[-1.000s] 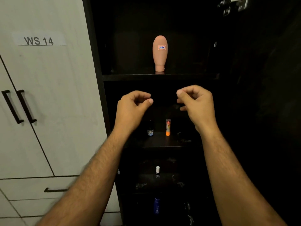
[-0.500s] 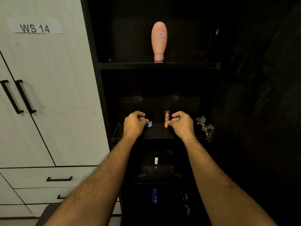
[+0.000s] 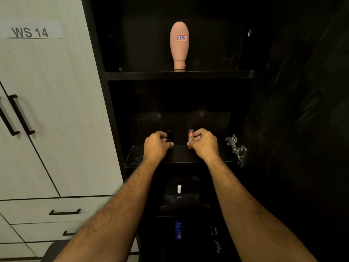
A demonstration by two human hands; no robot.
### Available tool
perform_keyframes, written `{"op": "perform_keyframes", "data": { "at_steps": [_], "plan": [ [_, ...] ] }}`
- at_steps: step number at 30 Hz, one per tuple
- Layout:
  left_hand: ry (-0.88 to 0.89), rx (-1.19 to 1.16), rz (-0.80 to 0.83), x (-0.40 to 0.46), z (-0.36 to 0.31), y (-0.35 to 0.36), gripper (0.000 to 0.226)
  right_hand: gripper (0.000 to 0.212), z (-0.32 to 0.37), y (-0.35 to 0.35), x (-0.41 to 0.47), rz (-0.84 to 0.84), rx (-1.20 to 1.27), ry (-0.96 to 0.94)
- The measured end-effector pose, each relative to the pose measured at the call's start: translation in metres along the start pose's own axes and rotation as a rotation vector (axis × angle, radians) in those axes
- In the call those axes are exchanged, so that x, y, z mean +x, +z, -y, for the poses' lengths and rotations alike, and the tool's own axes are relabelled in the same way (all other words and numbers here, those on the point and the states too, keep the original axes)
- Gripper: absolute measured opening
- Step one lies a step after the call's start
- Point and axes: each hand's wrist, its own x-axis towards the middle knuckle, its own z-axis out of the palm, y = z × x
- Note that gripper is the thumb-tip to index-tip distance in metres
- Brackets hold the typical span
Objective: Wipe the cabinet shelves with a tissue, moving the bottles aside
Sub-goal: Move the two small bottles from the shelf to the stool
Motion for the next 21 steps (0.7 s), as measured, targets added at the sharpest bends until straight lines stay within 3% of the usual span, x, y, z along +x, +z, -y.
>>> {"op": "perform_keyframes", "data": {
  "at_steps": [21],
  "plan": [
    [0.050,0.028,0.000,-0.015,-0.004,-0.003,0.038,0.014,0.002,-0.007,-0.011,0.014,-0.137,-0.018]
  ]
}}
